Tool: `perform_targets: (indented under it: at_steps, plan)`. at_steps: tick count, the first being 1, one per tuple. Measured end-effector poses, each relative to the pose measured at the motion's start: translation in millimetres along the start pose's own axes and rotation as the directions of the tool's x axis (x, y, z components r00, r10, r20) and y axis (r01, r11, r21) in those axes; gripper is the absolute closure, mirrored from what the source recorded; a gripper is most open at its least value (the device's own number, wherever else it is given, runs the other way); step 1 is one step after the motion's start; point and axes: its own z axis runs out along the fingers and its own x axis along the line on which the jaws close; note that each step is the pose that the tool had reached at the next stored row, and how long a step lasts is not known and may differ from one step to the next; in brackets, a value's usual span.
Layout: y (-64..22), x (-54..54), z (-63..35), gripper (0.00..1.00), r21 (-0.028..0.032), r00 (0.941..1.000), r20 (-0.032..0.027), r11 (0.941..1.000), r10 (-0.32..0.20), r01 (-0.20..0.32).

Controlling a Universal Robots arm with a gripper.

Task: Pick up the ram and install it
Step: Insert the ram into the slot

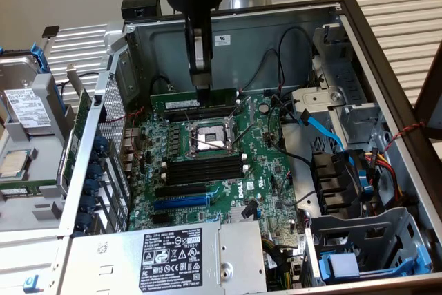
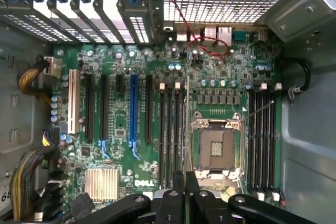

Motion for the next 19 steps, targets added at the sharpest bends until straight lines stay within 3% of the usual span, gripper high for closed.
perform_targets:
  at_steps: [19]
  plan:
    - [-1.9, 9.5, 24.4, 0.87, 0.0, 1.0, 0.0018, 1.0, 0.0, 0.0]
